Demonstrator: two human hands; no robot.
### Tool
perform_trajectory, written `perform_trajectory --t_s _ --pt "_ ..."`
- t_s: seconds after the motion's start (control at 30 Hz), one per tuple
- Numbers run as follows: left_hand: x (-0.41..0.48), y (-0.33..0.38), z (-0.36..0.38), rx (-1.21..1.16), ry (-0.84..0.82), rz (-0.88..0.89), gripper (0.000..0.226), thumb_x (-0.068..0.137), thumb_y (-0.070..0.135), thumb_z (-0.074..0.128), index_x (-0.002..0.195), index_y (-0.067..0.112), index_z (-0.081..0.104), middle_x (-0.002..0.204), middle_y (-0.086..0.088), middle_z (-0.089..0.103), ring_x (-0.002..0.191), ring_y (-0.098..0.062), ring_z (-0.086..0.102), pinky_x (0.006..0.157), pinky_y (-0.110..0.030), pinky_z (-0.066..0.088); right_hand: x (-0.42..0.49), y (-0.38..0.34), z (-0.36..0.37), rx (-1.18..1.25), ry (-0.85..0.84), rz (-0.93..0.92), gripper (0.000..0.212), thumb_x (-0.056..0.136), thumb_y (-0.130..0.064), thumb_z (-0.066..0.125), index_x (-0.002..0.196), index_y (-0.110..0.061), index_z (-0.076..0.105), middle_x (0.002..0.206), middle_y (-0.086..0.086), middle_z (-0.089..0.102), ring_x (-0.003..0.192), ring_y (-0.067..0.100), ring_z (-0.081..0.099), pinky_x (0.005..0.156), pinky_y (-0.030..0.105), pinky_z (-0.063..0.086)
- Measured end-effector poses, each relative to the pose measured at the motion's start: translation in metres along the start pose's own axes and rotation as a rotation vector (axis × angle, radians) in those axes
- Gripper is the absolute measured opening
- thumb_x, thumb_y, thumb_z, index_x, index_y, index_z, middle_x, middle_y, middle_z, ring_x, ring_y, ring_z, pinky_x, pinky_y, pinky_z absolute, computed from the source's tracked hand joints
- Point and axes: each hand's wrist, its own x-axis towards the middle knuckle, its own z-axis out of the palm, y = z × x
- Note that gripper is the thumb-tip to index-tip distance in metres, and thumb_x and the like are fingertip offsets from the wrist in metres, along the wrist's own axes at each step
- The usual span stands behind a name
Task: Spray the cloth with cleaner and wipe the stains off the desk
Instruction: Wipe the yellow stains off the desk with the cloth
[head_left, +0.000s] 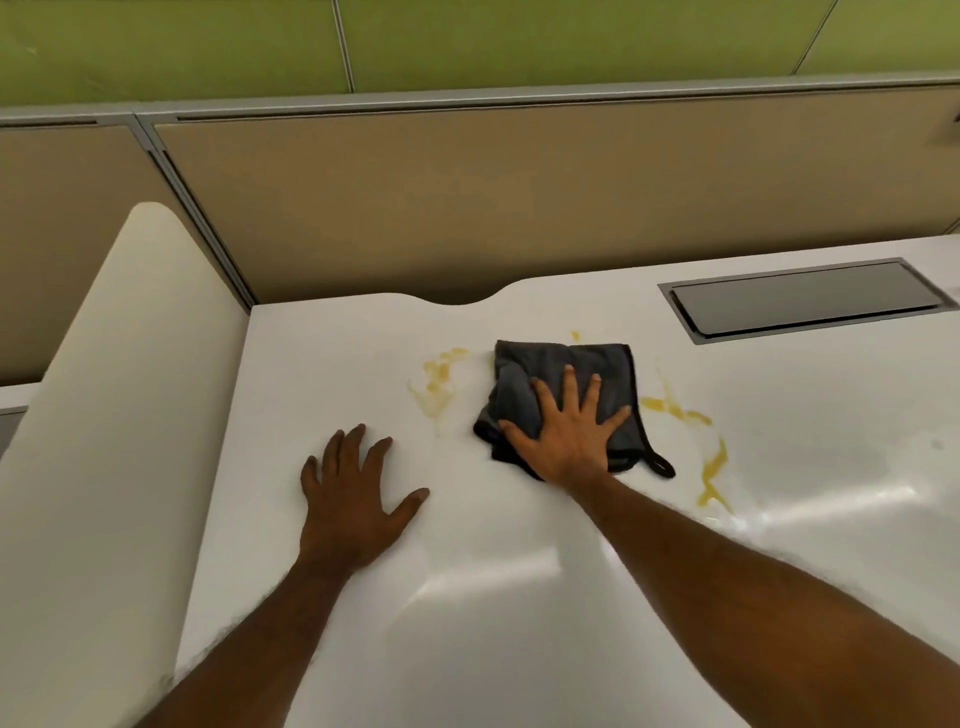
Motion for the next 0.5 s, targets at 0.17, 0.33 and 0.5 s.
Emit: perform_trajectory --t_s 0.17,0.33,0.5 --pt "0.025 -0.003 0.002 -0.004 0.041 -0.024 0.083 0.08 0.078 0.029 0.144 0.025 0.041 0.158 -0.005 0.03 0.148 -0.027 0.019 0.115 -0.06 0.015 0.013 0.047 -0.004 -0.063 -0.003 -0.305 0.084 0.074 -0.091 0.015 0.146 -0.047 0.017 0.164 -0.004 0.005 0.15 0.025 -0.007 0.108 0.076 -0.003" --pt "0.03 -0.001 0.007 -0.005 0.014 -0.036 0.085 0.082 0.076 0.023 0.147 0.023 0.037 0.161 -0.005 0.024 0.15 -0.027 0.013 0.116 -0.06 0.008 0.043 0.038 -0.009 0.062 0.059 0.164 0.092 0.07 -0.092 0.017 0.148 -0.043 0.015 0.164 0.005 -0.001 0.149 0.033 -0.009 0.104 0.078 -0.008" --pt "0.027 0.003 0.005 0.028 0.025 -0.05 0.08 0.086 0.071 0.021 0.147 0.022 0.039 0.16 -0.006 0.025 0.15 -0.027 0.014 0.118 -0.059 0.008 0.074 0.015 -0.017 0.074 -0.026 0.147 0.092 0.075 -0.09 0.019 0.152 -0.043 0.002 0.164 0.004 -0.008 0.149 0.035 -0.011 0.105 0.078 -0.007"
